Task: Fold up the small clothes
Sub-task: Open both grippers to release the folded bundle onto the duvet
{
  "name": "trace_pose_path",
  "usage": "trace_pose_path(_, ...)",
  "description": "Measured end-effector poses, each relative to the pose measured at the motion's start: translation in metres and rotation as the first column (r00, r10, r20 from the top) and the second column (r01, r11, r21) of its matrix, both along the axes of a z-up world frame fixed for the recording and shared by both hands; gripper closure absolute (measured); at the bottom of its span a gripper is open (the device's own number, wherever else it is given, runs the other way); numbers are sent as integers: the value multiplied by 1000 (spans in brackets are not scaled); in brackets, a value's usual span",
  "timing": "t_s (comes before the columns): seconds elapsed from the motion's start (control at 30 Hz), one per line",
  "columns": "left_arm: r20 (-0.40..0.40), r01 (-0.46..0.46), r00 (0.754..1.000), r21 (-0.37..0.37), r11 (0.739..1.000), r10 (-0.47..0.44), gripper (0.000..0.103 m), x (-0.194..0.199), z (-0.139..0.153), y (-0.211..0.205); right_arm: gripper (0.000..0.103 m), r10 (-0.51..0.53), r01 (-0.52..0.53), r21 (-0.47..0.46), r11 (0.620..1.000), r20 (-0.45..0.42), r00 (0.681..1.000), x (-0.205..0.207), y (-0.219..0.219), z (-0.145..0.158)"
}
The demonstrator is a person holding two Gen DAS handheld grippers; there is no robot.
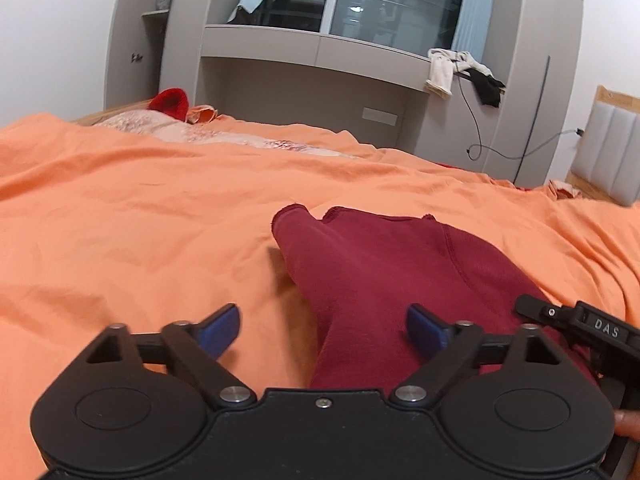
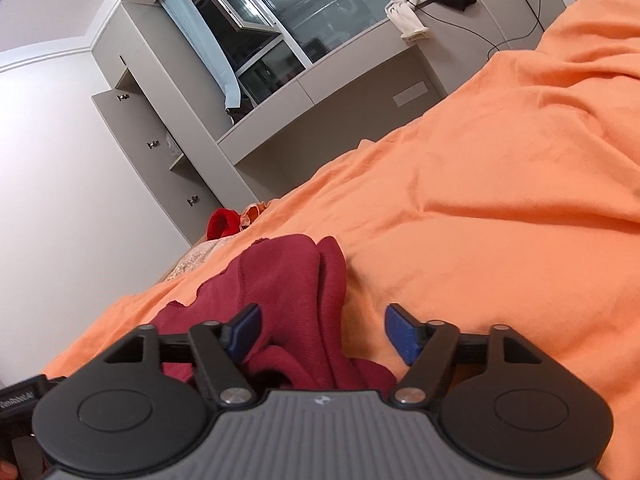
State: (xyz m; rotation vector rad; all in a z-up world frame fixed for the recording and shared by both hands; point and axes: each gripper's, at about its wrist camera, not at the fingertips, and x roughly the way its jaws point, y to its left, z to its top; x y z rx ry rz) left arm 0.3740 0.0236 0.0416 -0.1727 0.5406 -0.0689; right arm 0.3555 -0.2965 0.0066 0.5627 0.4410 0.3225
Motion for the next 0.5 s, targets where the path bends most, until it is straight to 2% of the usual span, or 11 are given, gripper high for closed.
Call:
trace_pose_path(0.07,5,-17,1000,-20,1000,18,2,-4,3,2,17,-7,7,-10,1000,13,1000,-4,3,6)
trace_pose_path(0.2,29,-32,999,-43,999,33,1,-14,11,6,2,-17,19,-27,999,53,998,-18,1,25)
trace_pose_path(0.5,139,-19,990,-30,999,23,1,-54,38,-1,0,1,18,-140,990,133,991,-71,-5,69)
